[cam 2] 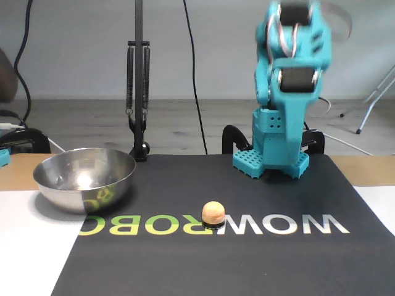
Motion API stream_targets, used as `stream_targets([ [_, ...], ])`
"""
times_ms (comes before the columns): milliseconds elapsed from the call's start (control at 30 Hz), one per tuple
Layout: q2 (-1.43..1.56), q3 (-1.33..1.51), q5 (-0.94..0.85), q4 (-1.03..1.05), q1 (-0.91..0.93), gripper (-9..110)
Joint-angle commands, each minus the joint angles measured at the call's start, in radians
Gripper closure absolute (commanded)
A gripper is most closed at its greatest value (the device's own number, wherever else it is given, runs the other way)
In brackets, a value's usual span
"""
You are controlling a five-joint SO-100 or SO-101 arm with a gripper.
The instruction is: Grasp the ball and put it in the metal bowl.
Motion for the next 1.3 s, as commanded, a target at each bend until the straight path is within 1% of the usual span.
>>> stream_targets([
  [0,-0.149,-0.207,-0.003,0.075,0.014,102],
  [333,-0.541,-0.618,-0.005,0.342,0.018,102],
  [567,-0.815,-0.807,0.002,0.422,0.011,102],
  [800,-0.960,-0.824,-0.003,0.410,0.011,102],
  [1267,-0.977,-0.818,-0.003,0.410,0.020,102],
])
